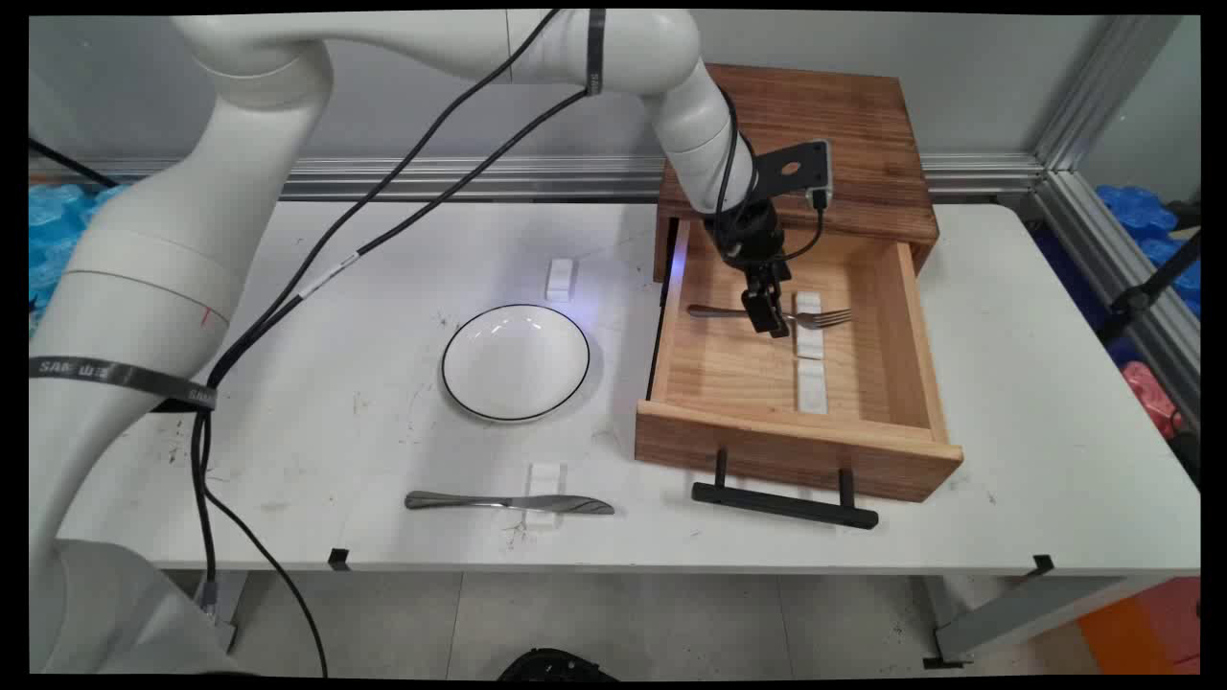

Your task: Pick up the knife from the right of the white plate

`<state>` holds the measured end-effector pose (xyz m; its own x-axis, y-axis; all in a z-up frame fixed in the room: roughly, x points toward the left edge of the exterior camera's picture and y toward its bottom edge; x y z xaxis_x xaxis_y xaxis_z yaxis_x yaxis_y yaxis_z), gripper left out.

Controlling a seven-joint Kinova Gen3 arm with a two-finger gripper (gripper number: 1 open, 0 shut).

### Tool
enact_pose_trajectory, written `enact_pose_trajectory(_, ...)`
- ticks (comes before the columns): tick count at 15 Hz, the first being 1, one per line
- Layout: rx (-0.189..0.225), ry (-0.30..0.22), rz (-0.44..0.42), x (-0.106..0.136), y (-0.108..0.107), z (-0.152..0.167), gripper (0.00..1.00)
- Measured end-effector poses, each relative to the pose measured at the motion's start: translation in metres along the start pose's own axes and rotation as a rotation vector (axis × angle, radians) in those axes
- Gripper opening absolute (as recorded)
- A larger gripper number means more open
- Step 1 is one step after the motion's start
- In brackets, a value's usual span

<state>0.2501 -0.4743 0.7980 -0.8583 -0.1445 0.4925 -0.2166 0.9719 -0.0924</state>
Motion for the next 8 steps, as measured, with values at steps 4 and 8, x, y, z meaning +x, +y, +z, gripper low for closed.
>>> enact_pose_trajectory(4,-0.001,0.024,-0.028,0.008,0.003,-0.012,1.0)
enact_pose_trajectory(8,-0.015,0.06,-0.075,0.023,0.011,-0.031,1.0)
